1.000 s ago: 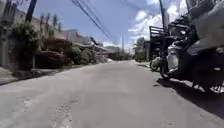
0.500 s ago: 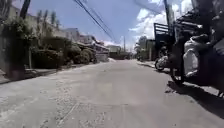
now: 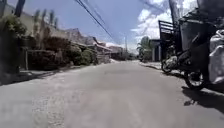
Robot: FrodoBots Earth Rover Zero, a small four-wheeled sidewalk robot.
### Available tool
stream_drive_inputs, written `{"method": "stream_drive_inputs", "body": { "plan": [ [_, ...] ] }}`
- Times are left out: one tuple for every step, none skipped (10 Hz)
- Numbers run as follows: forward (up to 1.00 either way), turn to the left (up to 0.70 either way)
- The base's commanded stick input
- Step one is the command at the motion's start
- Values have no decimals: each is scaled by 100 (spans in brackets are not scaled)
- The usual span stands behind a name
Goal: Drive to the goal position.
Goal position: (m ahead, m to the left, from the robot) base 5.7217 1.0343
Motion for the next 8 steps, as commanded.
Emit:
{"method": "stream_drive_inputs", "body": {
  "plan": [
    [100, 0],
    [100, 0],
    [100, 0],
    [100, 0],
    [100, 0],
    [100, 0],
    [100, 0],
    [100, 0]
  ]
}}
